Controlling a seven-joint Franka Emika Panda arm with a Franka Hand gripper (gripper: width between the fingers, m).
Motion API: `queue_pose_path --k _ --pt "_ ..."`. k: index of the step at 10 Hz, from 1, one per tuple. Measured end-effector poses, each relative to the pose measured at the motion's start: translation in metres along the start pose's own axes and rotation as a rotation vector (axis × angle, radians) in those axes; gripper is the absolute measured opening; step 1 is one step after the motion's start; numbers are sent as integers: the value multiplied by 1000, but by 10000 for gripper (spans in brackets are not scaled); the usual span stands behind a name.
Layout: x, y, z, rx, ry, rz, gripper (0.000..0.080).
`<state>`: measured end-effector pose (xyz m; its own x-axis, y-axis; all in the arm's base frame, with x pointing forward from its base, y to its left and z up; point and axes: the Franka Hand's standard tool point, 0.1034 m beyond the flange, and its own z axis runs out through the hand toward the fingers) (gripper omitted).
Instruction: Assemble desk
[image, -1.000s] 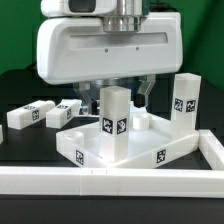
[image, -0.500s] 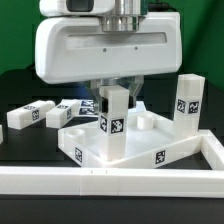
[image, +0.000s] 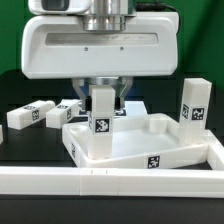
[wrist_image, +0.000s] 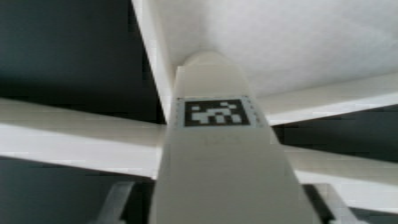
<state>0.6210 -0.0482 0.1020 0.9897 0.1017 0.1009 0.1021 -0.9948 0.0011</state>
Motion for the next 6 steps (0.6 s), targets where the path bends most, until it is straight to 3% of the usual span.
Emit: queue_pose_path --k 3,5,6 --pt "0 1 -1 0 0 33 291" --pt "3 -3 -16 5 16 79 541" --pt "-1 -5 -20 9 18 113 541"
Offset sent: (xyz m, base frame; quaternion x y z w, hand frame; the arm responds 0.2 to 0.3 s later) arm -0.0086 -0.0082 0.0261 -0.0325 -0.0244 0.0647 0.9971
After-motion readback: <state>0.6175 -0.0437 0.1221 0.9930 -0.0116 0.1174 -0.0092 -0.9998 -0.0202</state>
